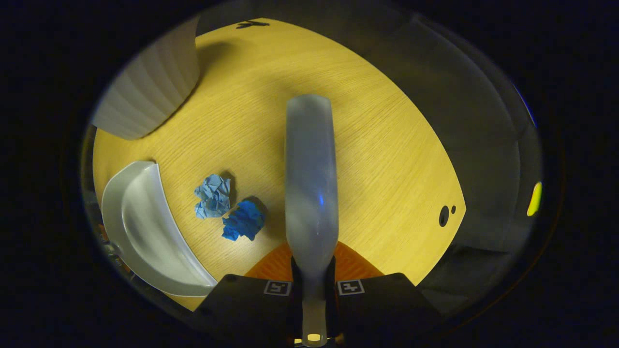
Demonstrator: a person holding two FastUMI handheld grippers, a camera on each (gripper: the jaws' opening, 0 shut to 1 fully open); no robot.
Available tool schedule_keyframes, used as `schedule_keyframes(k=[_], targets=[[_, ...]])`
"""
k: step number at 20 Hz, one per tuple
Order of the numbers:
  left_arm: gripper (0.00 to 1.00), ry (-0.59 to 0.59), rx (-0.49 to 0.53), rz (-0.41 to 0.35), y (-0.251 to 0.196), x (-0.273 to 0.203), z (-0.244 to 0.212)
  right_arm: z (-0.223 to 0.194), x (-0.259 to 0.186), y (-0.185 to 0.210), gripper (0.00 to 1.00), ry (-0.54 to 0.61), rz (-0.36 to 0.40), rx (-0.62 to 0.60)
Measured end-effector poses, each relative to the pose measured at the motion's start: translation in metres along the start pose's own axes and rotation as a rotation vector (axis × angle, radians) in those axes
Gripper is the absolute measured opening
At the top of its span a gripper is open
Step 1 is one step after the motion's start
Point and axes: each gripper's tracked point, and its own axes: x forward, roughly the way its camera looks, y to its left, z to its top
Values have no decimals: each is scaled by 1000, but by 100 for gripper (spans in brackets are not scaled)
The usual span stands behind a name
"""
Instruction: Pick up the small broom and dustpan from the desktop, sweep the trash into the dustpan with the broom, and then empty the trash into the garbage bin.
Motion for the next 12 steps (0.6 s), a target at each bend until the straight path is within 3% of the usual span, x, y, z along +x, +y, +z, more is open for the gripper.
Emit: schedule_keyframes(k=[2,5,7,10,12], targets=[[27,5,52,37,0,1,2,-10,11,8,20,52,-12,-150],[28,0,120,87,-3,0,4,-24,8,36,20,61,68,-337],[28,-6,162,97,-4,1,4,-40,0,67,20,74,230,-384],[28,-10,156,78,-5,0,5,-62,-7,77,20,89,290,-462],[28,-11,151,68,-5,-1,5,-67,-8,78,21,89,374,-408]])
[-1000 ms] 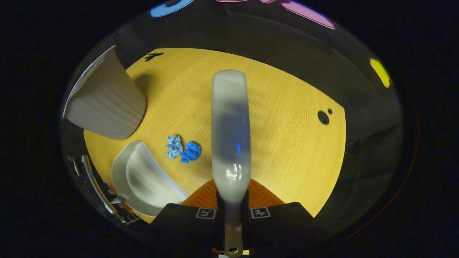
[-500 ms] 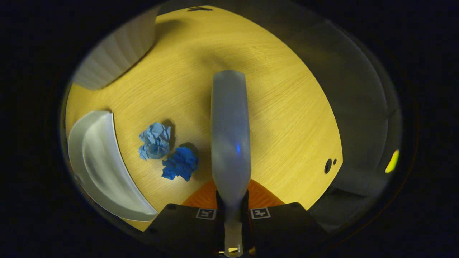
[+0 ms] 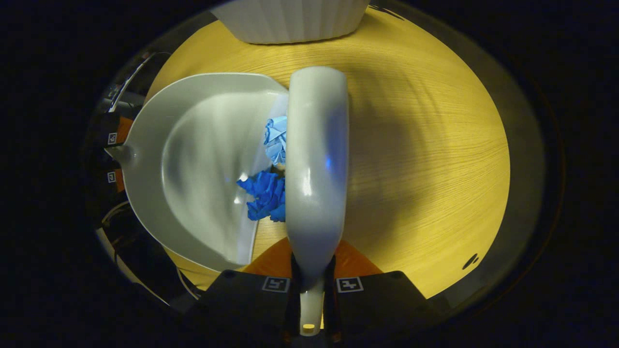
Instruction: Pick up the small broom and dustpan from the desktop, sweep the trash into the dustpan with the broom, and then empty the trash into the garbage bin.
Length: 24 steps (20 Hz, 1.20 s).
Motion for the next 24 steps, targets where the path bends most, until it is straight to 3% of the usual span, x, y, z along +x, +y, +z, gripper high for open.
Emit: schedule_keyframes(k=[1,3,6,9,11,13,20,24], targets=[[28,-4,4,-3,0,0,1,-1,0,3,17,-10,44,30],[29,-24,24,-10,0,1,3,-4,3,3,20,-7,101,64],[27,-46,46,-18,0,2,7,-3,-1,8,20,2,137,84],[28,-33,46,-30,0,2,1,-4,-8,18,20,-18,296,150],[28,-46,34,-32,0,2,0,3,-8,21,20,-59,361,205],[28,-54,1,-33,0,3,0,10,-9,29,20,-157,423,278],[28,-119,-134,-57,-5,-3,-9,1,-14,41,20,-457,538,495],[28,-235,-189,-64,-7,-23,-10,10,-17,39,20,-694,636,662]])
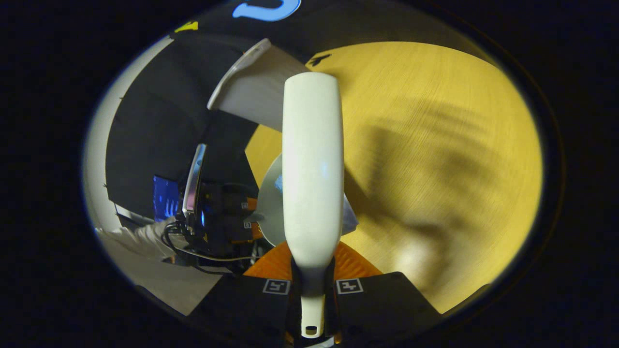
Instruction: Pick up the small broom and dustpan from the desktop, sweep the trash into the dustpan with the broom, and then empty the trash into the garbage bin.
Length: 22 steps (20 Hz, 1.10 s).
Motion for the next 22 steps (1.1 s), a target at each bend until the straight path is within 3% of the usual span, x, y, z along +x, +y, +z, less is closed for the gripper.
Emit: schedule_keyframes(k=[7,14,18,22], targets=[[29,-248,-118,-29,-17,-77,39,-4,47,1,19,-350,170,51],[27,-458,-142,52,40,-179,124,-8,66,-13,19,-544,211,32],[27,-397,-141,249,117,-191,131,-11,49,-22,19,-588,188,26],[28,-269,-158,390,197,-184,126,-11,51,-41,20,-608,158,63]])
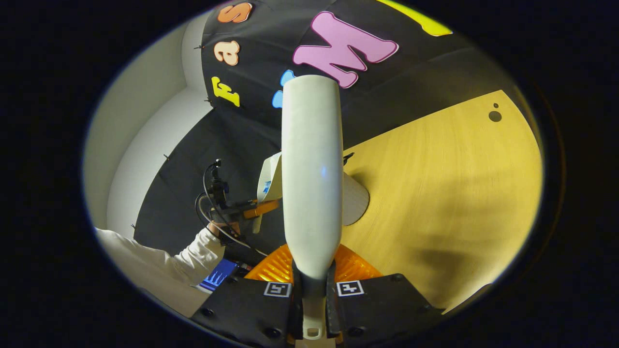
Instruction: Pick up the small broom and dustpan from the desktop, sweep the trash into the dustpan with the broom, and then empty the trash into the garbage bin.
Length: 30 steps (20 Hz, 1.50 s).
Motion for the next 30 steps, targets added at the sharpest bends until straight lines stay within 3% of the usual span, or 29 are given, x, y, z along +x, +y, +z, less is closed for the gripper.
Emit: schedule_keyframes(k=[4,7,9,11,15,18,20,22,27,28,30], targets=[[28,136,152,193,32,21,-10,-1,-2,-23,19,-3,-58,35],[29,161,403,373,63,5,9,-2,1,-26,19,2,-66,29],[28,171,532,449,72,-8,27,-3,5,-25,19,9,-66,28],[28,181,659,524,70,-10,33,-5,8,-26,19,17,-72,22],[28,186,1033,730,65,-22,56,-11,9,-29,20,32,-88,13],[28,165,1144,787,58,-21,55,-13,9,-32,20,39,-109,4],[27,125,1078,752,58,-18,51,-14,8,-35,20,40,-125,3],[28,60,935,672,44,-13,43,-12,8,-36,20,38,-140,7],[27,-241,550,428,-40,-35,59,1,11,-31,19,14,-196,-15],[27,-302,468,374,-63,-42,62,7,14,-33,19,-1,-218,-19],[27,-363,284,162,-139,-39,56,21,22,-48,19,-32,-303,-26]])
